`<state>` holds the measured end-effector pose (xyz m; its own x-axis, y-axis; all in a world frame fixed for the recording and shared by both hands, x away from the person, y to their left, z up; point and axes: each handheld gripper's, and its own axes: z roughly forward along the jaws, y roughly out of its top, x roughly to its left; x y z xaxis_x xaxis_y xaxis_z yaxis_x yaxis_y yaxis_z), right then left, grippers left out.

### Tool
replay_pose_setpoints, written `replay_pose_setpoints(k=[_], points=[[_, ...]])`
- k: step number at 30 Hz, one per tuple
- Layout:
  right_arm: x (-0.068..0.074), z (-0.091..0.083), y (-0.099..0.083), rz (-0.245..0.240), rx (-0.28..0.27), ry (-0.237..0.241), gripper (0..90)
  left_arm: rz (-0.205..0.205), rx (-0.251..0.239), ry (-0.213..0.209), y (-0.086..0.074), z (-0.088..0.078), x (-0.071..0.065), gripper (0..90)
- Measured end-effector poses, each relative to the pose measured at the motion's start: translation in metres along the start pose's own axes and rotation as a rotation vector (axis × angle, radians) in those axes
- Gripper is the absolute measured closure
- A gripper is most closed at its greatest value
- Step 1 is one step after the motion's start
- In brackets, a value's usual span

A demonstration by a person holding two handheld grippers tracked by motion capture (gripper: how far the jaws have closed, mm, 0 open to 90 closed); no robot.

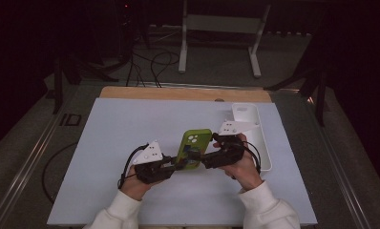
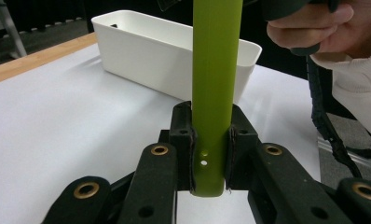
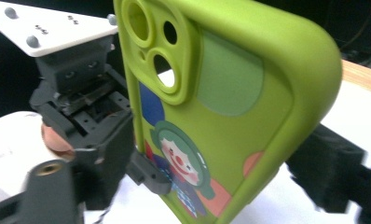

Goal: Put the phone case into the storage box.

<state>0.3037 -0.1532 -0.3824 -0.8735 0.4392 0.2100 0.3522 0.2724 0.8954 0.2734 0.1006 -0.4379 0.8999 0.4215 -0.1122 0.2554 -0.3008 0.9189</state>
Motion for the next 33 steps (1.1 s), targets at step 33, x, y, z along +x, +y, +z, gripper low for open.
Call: replay_pose_setpoints(k=[33], points=[[0.002,-0.012,-0.004,0.044,-0.076,-0.157,7.8,-0.039,-0.03,0.151,0.003,-0.003,0.0,77.3]])
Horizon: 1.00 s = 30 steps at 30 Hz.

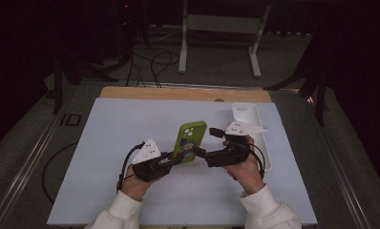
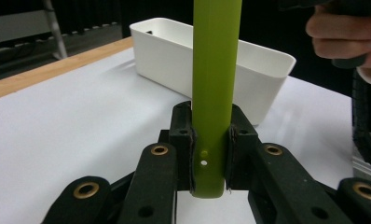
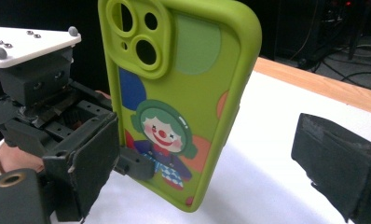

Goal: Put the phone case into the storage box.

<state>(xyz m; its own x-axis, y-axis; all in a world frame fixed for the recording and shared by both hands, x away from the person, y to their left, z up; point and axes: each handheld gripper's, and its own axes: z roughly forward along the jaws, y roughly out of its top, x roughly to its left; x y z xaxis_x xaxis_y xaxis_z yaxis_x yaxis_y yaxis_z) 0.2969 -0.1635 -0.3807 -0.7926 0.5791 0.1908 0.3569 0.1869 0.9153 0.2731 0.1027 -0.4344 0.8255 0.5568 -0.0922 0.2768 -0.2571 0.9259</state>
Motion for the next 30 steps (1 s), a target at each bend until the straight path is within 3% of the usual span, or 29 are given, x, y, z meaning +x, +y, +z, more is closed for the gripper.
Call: replay_pose_setpoints(k=[17,30], points=[[0.01,0.004,0.005,0.005,-0.017,-0.05,7.8,-0.007,-0.012,0.11,0.002,0.003,-0.006,77.3],[0.014,0.01,0.007,0.025,-0.034,-0.079,7.9,-0.028,-0.022,0.157,0.0,0.008,-0.011,77.2]])
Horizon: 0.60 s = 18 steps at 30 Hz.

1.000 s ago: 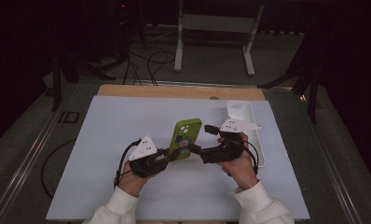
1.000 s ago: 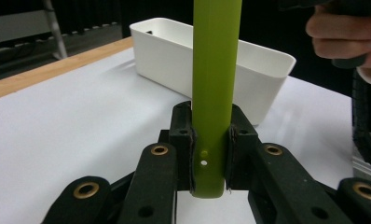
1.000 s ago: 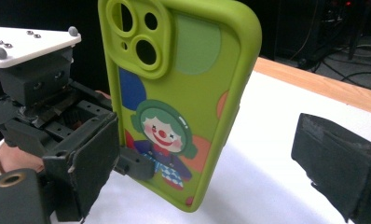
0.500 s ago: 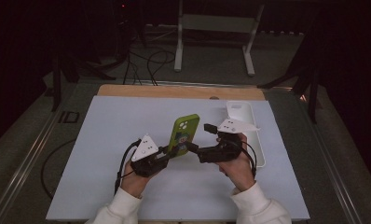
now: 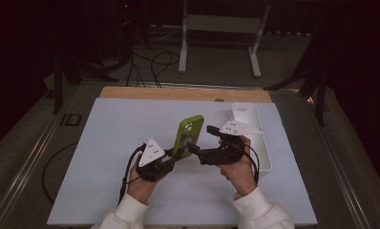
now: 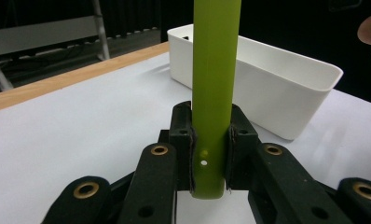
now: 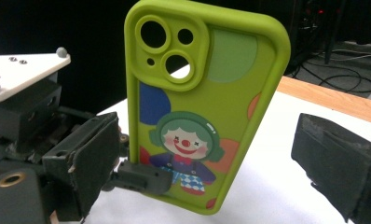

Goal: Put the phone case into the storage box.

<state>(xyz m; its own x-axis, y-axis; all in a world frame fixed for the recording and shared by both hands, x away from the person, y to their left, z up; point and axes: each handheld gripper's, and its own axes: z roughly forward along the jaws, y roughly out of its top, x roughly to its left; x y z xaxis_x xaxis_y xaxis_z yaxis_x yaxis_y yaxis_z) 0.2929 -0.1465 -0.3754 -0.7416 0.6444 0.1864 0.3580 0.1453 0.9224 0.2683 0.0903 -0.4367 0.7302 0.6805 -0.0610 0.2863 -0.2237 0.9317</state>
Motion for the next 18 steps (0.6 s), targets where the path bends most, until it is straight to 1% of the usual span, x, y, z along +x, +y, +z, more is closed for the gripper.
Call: replay_pose_setpoints(k=[1,5,6,17,18], points=[[0.0,0.001,0.0,0.008,-0.005,-0.002,7.9,-0.003,-0.002,0.005,0.0,0.0,0.0,77.3],[0.001,0.002,0.001,0.016,-0.01,-0.004,7.9,-0.012,-0.006,0.014,0.0,0.0,-0.001,77.2],[0.003,0.004,0.002,0.016,-0.013,-0.014,8.0,-0.017,-0.006,0.02,0.0,0.001,-0.001,77.2],[0.008,0.011,0.005,0.015,-0.015,-0.019,8.2,-0.013,-0.004,0.03,0.0,0.002,-0.004,77.2],[0.009,0.012,0.006,0.023,-0.022,-0.024,8.2,-0.014,-0.008,0.039,0.0,0.002,-0.005,77.3]])
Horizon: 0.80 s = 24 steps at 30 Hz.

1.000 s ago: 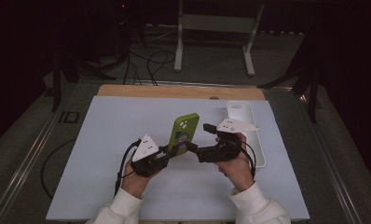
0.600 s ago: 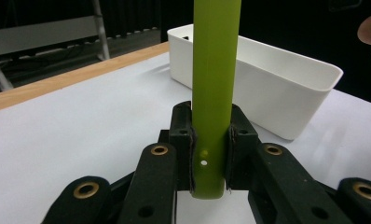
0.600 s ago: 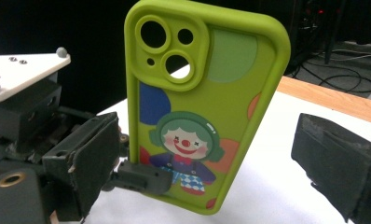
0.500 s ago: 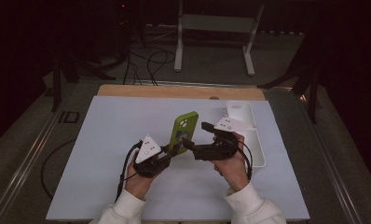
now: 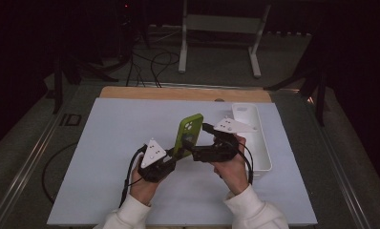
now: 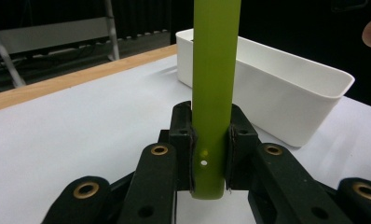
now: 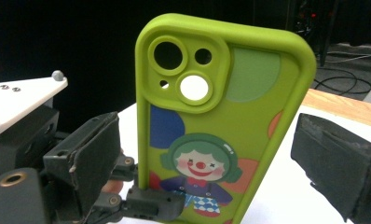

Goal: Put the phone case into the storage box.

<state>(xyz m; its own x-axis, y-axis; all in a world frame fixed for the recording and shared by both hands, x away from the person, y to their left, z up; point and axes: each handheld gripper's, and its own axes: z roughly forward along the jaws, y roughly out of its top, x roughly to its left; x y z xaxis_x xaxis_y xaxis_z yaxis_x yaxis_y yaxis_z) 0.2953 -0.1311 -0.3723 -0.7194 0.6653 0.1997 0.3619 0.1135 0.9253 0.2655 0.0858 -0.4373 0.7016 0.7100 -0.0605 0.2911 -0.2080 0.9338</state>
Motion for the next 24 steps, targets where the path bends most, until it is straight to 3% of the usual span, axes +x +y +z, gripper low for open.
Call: replay_pose_setpoints(k=[11,24], points=[[0.004,0.006,0.003,0.009,-0.015,-0.019,8.2,-0.005,0.001,0.004,-0.001,0.002,-0.004,77.3],[0.002,0.013,0.003,0.042,-0.027,-0.04,13.2,-0.001,0.01,-0.031,-0.003,0.007,-0.014,77.3]])
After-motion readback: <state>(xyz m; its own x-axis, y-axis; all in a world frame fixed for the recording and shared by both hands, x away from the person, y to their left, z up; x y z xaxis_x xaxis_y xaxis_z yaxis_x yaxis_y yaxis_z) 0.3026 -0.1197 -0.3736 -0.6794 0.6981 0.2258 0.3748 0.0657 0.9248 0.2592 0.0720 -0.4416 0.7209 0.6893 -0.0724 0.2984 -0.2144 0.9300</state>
